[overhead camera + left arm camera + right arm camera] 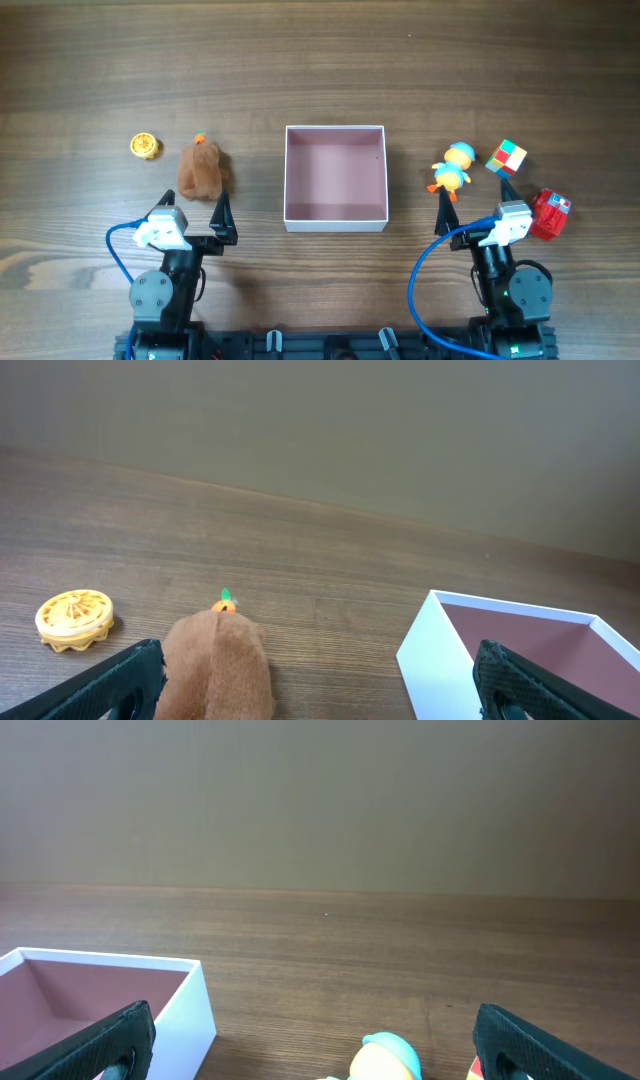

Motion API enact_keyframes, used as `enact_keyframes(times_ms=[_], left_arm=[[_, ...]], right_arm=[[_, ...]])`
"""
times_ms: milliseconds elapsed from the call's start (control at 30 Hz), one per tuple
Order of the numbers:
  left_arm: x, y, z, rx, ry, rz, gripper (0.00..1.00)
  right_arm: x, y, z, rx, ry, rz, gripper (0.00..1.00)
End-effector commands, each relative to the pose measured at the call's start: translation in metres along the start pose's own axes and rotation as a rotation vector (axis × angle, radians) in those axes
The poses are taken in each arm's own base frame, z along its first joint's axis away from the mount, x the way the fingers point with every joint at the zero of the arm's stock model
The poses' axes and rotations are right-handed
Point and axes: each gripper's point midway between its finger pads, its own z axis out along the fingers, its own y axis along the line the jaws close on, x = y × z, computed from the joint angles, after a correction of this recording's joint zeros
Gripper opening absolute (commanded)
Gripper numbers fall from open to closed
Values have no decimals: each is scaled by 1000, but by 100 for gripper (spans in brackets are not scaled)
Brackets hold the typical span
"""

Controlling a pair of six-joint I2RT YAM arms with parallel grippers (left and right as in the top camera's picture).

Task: Pack container

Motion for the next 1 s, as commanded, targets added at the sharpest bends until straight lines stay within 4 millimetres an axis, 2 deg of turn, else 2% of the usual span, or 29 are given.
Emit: enact_keyframes(times_ms=[0, 167, 267, 800, 967], left_arm=[[5, 0, 1, 9, 11, 7, 100], [5, 0, 1, 9, 11, 7, 100], [5, 0, 1, 9, 12, 7, 100], [5, 0, 1, 9, 11, 7, 100], [5, 0, 1, 9, 11, 7, 100]], right_arm=[[29, -33, -3, 239, 291, 272, 100], [66, -33, -19, 265, 454, 258, 100], [80, -33, -27, 274, 520, 252, 100], [82, -33, -28, 276, 529, 251, 100], [80, -40, -29, 315, 517, 237, 100]])
